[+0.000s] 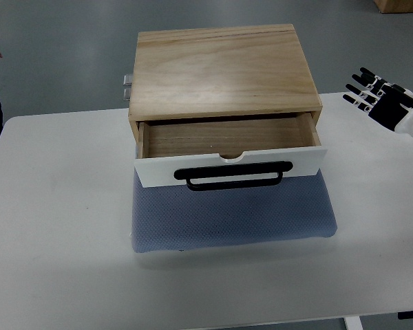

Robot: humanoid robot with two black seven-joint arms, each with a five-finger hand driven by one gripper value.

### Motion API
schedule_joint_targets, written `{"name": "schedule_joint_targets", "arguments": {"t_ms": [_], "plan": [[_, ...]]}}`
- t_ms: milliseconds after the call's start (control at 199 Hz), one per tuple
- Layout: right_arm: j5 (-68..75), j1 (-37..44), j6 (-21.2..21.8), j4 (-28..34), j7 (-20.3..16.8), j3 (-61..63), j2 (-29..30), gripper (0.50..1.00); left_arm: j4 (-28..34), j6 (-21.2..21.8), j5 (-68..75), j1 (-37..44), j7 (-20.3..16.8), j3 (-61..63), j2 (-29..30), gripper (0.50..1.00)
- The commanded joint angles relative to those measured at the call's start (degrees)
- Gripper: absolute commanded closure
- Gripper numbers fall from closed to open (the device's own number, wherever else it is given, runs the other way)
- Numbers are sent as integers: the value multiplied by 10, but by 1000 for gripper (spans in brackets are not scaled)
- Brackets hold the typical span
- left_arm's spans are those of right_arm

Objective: Open wood drawer with right hand

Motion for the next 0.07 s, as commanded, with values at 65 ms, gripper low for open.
{"name": "schedule_joint_targets", "arguments": {"t_ms": [65], "plan": [[-2, -8, 0, 0, 0, -1, 3, 546, 0, 0, 0, 0, 0, 0, 0, 500]]}}
